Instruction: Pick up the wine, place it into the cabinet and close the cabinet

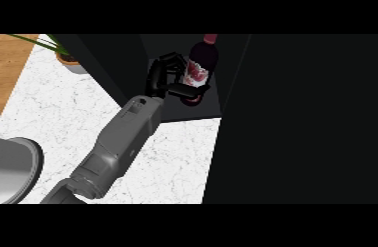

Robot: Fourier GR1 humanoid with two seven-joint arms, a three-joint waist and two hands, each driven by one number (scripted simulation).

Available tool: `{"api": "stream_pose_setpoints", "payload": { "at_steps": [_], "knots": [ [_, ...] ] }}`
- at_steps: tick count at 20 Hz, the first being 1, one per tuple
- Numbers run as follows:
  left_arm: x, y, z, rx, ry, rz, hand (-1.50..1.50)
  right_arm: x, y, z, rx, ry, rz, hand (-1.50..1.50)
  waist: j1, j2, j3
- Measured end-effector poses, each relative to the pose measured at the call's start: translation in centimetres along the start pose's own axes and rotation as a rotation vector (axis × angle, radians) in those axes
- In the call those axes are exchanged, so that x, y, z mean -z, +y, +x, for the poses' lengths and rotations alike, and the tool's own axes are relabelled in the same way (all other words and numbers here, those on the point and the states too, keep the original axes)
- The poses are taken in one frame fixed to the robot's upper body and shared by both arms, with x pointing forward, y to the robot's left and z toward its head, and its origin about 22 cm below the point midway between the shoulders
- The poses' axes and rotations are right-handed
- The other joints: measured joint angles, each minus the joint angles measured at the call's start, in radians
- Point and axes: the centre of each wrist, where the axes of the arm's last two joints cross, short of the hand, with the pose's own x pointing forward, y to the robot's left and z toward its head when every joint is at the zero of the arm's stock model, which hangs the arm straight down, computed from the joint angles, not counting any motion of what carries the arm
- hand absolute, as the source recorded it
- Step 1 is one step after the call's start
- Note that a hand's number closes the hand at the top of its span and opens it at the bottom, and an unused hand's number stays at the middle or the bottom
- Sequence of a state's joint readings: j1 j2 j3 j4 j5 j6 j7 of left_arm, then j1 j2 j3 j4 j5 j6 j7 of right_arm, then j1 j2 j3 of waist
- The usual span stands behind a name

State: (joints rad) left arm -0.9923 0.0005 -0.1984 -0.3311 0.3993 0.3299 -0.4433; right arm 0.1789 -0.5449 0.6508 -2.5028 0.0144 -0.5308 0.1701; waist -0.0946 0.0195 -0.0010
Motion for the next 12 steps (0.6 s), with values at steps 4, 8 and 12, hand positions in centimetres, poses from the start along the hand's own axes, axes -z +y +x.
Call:
{"api": "stream_pose_setpoints", "payload": {
  "at_steps": [4, 8, 12],
  "knots": [
    [0.5, 0.1, 0.3, -0.014, 0.015, 0.027, 1.50, 0.0, 0.0, 0.0, 0.003, -0.007, 0.008, -1.50, -0.007, 0.004, 0.000],
    [0.7, 0.6, 0.1, -0.003, 0.011, 0.058, 1.50, -0.2, -0.1, -0.2, 0.002, -0.004, 0.006, -1.50, -0.013, 0.007, 0.000],
    [1.2, 1.2, 0.5, 0.030, -0.006, 0.087, 1.50, -0.2, -0.1, -0.2, 0.007, -0.018, 0.019, -1.50, -0.021, 0.013, 0.000]
  ]
}}
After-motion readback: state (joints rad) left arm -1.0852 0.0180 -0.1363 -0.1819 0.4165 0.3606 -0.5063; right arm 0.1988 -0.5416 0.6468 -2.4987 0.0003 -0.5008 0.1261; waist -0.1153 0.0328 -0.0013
